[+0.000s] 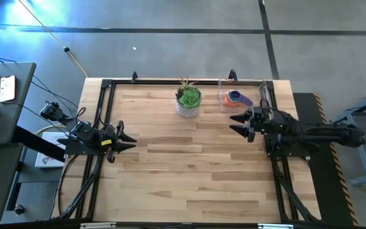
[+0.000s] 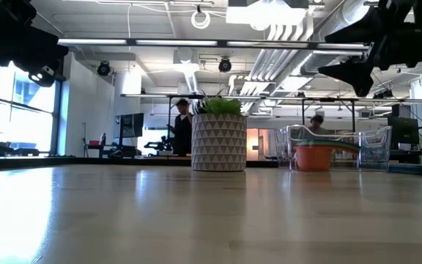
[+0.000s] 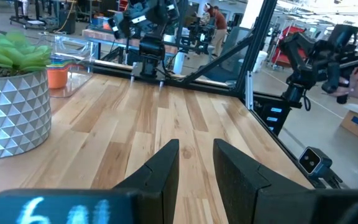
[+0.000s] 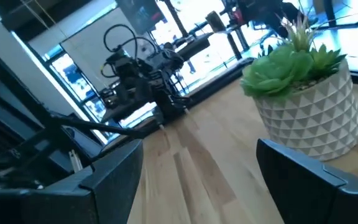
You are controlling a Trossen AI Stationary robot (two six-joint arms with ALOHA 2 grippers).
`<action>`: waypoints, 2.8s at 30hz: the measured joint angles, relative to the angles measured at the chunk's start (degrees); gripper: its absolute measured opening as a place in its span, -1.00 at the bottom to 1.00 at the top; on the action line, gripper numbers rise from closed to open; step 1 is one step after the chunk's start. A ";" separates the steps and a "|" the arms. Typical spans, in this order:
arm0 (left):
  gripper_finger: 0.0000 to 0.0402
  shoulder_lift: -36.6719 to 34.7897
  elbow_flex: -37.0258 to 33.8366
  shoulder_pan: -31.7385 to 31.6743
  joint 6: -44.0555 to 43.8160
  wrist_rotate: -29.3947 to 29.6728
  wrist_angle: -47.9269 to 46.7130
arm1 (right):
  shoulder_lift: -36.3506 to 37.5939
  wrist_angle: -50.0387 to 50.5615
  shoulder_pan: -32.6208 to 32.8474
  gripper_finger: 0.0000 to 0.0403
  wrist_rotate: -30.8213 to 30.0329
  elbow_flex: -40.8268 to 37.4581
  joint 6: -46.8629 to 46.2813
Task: Nest measuring cups in basket
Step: Return to Home Position
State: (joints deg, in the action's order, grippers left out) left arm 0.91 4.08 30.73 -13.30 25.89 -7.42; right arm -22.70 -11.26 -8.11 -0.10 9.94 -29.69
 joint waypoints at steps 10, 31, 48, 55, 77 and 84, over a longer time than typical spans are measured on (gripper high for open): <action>-0.55 0.00 0.00 0.01 -0.02 0.00 0.00 | 5.95 -0.61 8.62 0.51 -15.00 -4.61 2.80; -0.55 0.00 0.00 0.00 -0.01 0.00 0.00 | 10.93 10.08 8.86 0.51 -20.90 -6.11 1.11; -0.55 -0.01 0.00 -0.01 -0.01 0.00 0.00 | 10.80 12.17 8.86 0.51 -15.87 -6.11 4.67; -0.55 0.00 0.00 0.00 -0.01 0.00 0.00 | 10.80 12.17 8.86 0.51 -15.83 -6.11 4.68; -0.55 -0.01 0.00 0.00 -0.01 0.01 0.00 | 10.80 12.32 8.86 0.51 -15.79 -6.11 4.68; -0.55 0.00 0.00 0.01 -0.02 0.00 0.00 | 10.80 12.32 8.86 0.51 -15.78 -6.11 4.68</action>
State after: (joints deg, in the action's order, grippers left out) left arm 0.91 4.08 30.74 -13.32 25.89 -7.42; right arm -11.90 1.06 0.75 -15.88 3.84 -25.02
